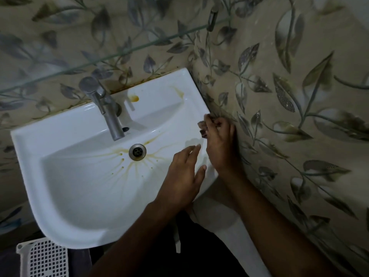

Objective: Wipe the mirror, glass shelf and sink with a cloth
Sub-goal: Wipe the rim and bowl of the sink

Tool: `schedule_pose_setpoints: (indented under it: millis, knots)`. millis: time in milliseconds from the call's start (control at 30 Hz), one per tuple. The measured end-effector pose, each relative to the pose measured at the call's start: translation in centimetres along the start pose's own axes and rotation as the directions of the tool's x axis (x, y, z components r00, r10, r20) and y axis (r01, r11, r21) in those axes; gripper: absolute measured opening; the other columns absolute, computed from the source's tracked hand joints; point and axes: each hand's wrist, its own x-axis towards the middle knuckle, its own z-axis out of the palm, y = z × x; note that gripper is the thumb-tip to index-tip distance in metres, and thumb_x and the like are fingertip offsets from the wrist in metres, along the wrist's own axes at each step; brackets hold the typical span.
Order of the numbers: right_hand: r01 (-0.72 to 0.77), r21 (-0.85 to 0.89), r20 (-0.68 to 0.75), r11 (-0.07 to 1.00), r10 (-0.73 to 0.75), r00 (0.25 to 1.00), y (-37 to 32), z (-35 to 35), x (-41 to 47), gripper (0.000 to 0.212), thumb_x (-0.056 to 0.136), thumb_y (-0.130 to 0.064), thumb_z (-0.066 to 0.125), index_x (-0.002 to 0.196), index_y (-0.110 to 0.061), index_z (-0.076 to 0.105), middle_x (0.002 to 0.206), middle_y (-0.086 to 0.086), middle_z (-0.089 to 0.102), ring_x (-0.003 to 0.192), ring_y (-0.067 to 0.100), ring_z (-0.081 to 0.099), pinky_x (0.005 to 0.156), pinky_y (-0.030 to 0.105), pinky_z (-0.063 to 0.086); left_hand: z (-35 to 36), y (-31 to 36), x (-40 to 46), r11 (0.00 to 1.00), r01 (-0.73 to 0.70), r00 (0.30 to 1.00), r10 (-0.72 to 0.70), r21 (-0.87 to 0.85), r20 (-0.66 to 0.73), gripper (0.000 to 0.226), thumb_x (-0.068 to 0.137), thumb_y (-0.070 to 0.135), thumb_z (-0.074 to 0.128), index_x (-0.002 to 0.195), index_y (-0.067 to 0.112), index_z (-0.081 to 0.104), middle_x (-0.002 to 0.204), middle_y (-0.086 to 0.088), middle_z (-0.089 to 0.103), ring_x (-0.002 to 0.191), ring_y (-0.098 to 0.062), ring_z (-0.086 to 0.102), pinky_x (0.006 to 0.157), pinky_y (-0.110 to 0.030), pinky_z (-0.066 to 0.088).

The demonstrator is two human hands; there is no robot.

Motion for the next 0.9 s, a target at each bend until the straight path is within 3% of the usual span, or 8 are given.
schedule_pose_setpoints:
  millis: [100, 233, 433, 633, 700, 800, 900]
  knots:
    - [0.096, 0.015, 0.001, 0.995, -0.096, 0.995, 0.6, 0.0, 0.9, 0.047, 0.099, -0.002, 0.053, 0.145, -0.010, 0.048, 0.132, 0.013, 0.060, 0.120, 0.030, 0.055, 0.102, 0.037, 0.048, -0.4, -0.6, 0.1, 1.000, 0.008, 1.000, -0.008, 0.002, -0.007, 0.058, 0.100, 0.052, 0.034, 0.154, 0.031, 0.026, 0.157, 0.007, 0.031, 0.142, -0.007, 0.021, 0.112, -0.019, 0.015]
    - [0.172, 0.023, -0.128, 0.985, -0.168, 0.977, 0.9, 0.3, -1.8, 0.033, 0.098, 0.000, 0.058, 0.131, 0.003, 0.060, 0.132, 0.018, 0.063, 0.128, 0.032, 0.057, 0.102, 0.044, 0.051, -1.0, -1.6, 0.0, 0.997, 0.076, 0.996, -0.076, -0.007, -0.039, 0.058, 0.101, 0.051, 0.036, 0.155, 0.033, 0.024, 0.157, 0.008, 0.031, 0.144, -0.006, 0.021, 0.114, -0.022, 0.019]
    - [0.258, -0.011, 0.059, 0.966, -0.257, 0.965, -0.2, 1.9, 2.9, 0.048, 0.098, 0.000, 0.044, 0.146, 0.001, 0.043, 0.150, 0.018, 0.046, 0.142, 0.032, 0.039, 0.114, 0.045, 0.038, -1.9, -1.9, 1.3, 0.996, 0.085, 0.995, -0.084, 0.018, -0.052, 0.059, 0.102, 0.046, 0.039, 0.156, 0.027, 0.023, 0.159, 0.004, 0.029, 0.145, -0.008, 0.020, 0.113, -0.017, 0.013]
    - [0.193, 0.052, 0.156, 0.980, -0.199, 0.968, -2.5, 3.9, 9.2, 0.057, 0.094, 0.004, 0.051, 0.150, 0.000, 0.036, 0.155, 0.018, 0.038, 0.143, 0.035, 0.037, 0.119, 0.044, 0.032, -3.6, -2.2, 4.8, 0.992, 0.065, 0.996, -0.059, 0.108, -0.065, 0.062, 0.101, 0.038, 0.047, 0.155, 0.016, 0.027, 0.157, -0.007, 0.035, 0.144, -0.024, 0.030, 0.118, -0.038, 0.029]
    - [0.210, 0.068, 0.192, 0.975, -0.220, 0.956, -2.5, 4.0, 9.3, 0.055, 0.096, 0.003, 0.050, 0.149, 0.000, 0.037, 0.155, 0.018, 0.039, 0.142, 0.033, 0.039, 0.117, 0.044, 0.035, -4.0, -2.4, 6.0, 0.991, 0.058, 0.996, -0.049, 0.118, -0.074, 0.061, 0.101, 0.036, 0.049, 0.154, 0.013, 0.029, 0.156, -0.009, 0.037, 0.144, -0.026, 0.031, 0.118, -0.037, 0.029]
    - [0.293, 0.074, 0.193, 0.953, -0.301, 0.934, -1.5, 3.5, 8.5, 0.042, 0.105, -0.014, 0.044, 0.146, -0.004, 0.044, 0.152, 0.011, 0.045, 0.140, 0.024, 0.043, 0.116, 0.040, 0.037, -4.3, -2.6, 7.2, 0.992, 0.055, 0.997, -0.047, 0.118, -0.068, 0.061, 0.101, 0.037, 0.050, 0.154, 0.013, 0.030, 0.156, -0.010, 0.037, 0.144, -0.026, 0.031, 0.117, -0.036, 0.028]
    - [0.245, 0.095, 0.090, 0.965, -0.253, 0.963, -1.2, 2.8, 7.4, 0.044, 0.094, 0.007, 0.058, 0.137, 0.008, 0.051, 0.143, 0.021, 0.052, 0.132, 0.035, 0.052, 0.120, 0.032, 0.031, -4.5, -2.9, 7.9, 0.992, 0.052, 0.997, -0.045, 0.115, -0.057, 0.061, 0.100, 0.036, 0.050, 0.154, 0.013, 0.031, 0.155, -0.011, 0.037, 0.143, -0.027, 0.031, 0.117, -0.037, 0.029]
